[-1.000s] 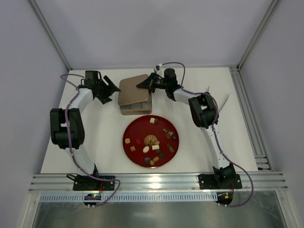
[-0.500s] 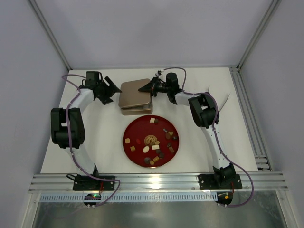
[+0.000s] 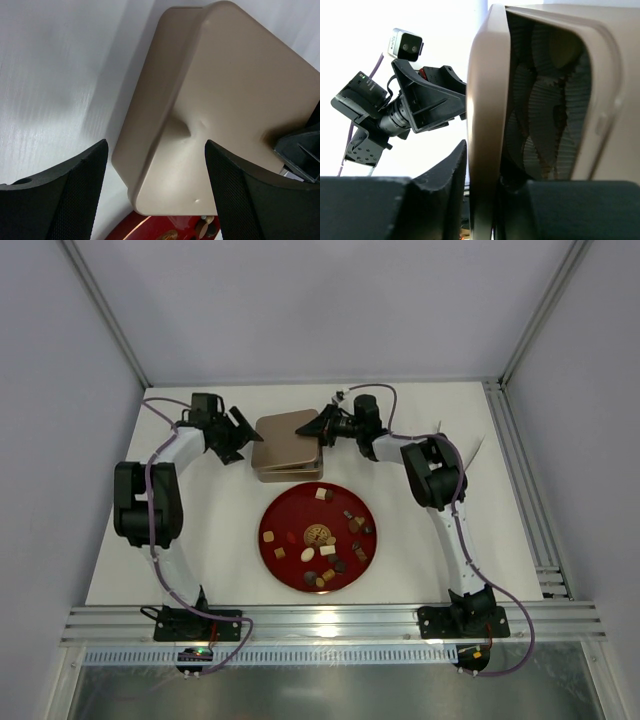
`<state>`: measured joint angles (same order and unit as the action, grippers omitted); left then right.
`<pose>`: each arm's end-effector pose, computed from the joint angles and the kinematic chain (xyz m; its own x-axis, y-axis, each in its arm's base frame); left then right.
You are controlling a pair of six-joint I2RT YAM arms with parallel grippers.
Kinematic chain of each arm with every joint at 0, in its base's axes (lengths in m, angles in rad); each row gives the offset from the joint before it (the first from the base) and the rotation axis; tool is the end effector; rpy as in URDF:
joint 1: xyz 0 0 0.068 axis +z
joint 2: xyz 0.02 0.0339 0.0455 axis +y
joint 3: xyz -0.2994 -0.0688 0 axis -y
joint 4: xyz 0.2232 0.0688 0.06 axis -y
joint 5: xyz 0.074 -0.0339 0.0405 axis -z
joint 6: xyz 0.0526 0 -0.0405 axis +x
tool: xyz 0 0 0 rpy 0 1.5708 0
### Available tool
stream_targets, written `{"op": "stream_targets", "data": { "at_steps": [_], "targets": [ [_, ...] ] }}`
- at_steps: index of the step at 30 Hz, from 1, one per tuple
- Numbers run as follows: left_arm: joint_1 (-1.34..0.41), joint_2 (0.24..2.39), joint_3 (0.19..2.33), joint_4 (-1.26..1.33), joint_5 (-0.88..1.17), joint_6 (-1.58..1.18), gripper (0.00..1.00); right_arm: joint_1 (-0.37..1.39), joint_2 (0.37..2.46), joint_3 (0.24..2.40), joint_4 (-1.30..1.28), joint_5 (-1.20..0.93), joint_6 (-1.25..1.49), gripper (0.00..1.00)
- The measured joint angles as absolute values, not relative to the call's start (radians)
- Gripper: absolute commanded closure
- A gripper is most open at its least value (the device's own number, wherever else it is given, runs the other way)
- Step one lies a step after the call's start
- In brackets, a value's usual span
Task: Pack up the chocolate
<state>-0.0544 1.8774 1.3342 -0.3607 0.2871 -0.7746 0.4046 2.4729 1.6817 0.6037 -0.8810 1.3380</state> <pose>0.4080 -0.0371 0.2371 -0.7195 -0.6326 -0.2865 -0.3865 0.7075 -0.5917 0.4989 0.2578 0.1625 -0.9612 0.2620 -0.0867 -0.0518 0.1375 0.9891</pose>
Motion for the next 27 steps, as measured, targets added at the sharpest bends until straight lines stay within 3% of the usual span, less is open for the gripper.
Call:
{"op": "stream_targets", "data": {
  "at_steps": [12,27],
  "targets": [
    [-0.072,1.904,1.334,-0.371,0.273,-0.769,0.23,0.371,2.43,1.601,0.603,-0.875,1.324,0.66],
    [-0.08,1.904,1.335,-0.37,0.268,-0.769,0.24,0.334,2.371,1.554,0.525,-0.862,1.227,0.65]
  ]
}}
